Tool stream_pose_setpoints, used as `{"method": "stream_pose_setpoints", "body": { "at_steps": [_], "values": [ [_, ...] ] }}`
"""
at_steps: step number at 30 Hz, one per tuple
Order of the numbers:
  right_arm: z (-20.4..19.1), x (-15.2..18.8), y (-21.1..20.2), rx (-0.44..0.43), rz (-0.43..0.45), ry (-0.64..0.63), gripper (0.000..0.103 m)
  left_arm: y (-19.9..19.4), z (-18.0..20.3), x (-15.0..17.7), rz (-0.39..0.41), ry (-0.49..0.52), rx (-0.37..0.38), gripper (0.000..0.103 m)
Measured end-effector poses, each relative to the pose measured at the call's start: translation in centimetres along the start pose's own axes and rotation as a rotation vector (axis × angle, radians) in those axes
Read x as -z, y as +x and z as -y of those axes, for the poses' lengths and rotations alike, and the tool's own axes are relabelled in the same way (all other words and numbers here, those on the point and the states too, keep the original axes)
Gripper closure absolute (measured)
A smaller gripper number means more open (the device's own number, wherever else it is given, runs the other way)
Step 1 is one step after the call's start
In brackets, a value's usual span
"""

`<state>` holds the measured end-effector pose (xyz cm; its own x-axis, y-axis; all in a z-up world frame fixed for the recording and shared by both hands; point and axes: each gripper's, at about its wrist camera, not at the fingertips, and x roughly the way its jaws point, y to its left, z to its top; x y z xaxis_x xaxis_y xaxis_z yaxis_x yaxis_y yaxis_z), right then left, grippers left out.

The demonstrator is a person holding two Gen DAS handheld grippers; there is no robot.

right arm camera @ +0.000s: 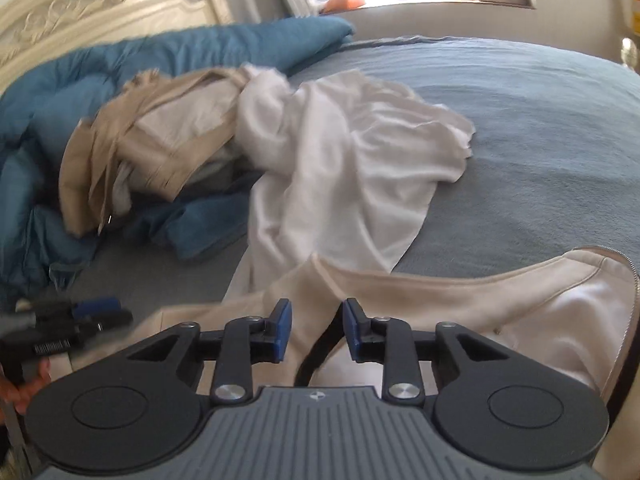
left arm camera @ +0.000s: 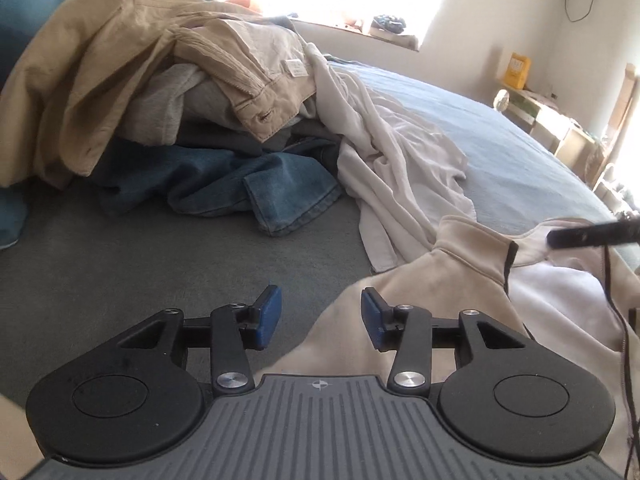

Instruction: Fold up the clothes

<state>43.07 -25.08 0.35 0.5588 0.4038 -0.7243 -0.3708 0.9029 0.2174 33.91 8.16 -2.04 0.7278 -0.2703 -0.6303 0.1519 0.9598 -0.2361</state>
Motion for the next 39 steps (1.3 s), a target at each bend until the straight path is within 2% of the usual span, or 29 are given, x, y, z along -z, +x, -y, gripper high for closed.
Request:
{"method": "stream_pose_setpoints", "body": {
  "at_steps": [3,7,11,12,15,17,19,23,24,29,31,32,33,36,39],
  "values": [
    [-1.5,2.2,2.4,0.009,-0.037,-0.029,0.079,-3.0,-0.9,2.9,-0.022,-0.045,0.043,0.057],
    [-1.3,4.8,5.8,0.058,-0.063,-0.002,0.080,-6.8,-2.6,6.9,-0.020,-0.109,0.045,0.057],
    [-2.1,4.8,4.2,0.083,-0.058,0.034,0.077,-10.2,-5.1,9.7,0.037,-0.169,0.030,0.056],
    [-2.5,4.9,3.8,0.084,-0.056,0.013,0.077,-11.0,-5.6,10.4,0.054,-0.181,0.020,0.054],
    [-3.6,5.5,3.5,0.160,-0.080,-0.047,0.077,-12.9,-7.4,11.9,0.106,-0.238,-0.021,0.051],
    [-4.5,5.5,2.4,0.156,-0.048,-0.048,0.077,-14.1,-8.6,12.9,0.142,-0.279,-0.049,0.047],
    [-6.0,5.7,0.5,0.106,0.001,-0.034,0.075,-15.2,-10.0,13.7,0.179,-0.325,-0.072,0.041],
    [-9.8,7.4,-3.0,-0.077,0.048,0.022,0.067,-16.7,-13.8,14.0,0.249,-0.457,-0.115,0.035],
    [-10.8,8.2,-3.6,-0.120,0.040,0.038,0.063,-16.8,-14.9,13.8,0.262,-0.500,-0.133,0.035],
    [-16.7,11.0,-3.8,-0.289,-0.025,0.050,0.062,-17.2,-20.0,12.2,0.282,-0.660,-0.248,0.035],
    [-20.0,10.5,-2.8,-0.329,-0.032,0.011,0.057,-17.7,-21.2,12.4,0.261,-0.698,-0.283,0.035],
    [-21.8,9.9,-2.0,-0.342,-0.034,-0.005,0.054,-18.0,-21.4,12.9,0.257,-0.713,-0.273,0.035],
    [-23.6,9.3,-1.2,-0.355,-0.036,-0.021,0.046,-18.4,-21.5,13.6,0.257,-0.727,-0.245,0.035],
    [-28.5,6.0,3.7,-0.397,-0.068,-0.049,0.033,-19.1,-21.4,15.9,0.250,-0.765,-0.181,0.035],
    [-32.2,3.2,9.5,-0.402,-0.127,-0.071,0.028,-19.4,-21.3,17.6,0.256,-0.789,-0.142,0.037]
  ]
}}
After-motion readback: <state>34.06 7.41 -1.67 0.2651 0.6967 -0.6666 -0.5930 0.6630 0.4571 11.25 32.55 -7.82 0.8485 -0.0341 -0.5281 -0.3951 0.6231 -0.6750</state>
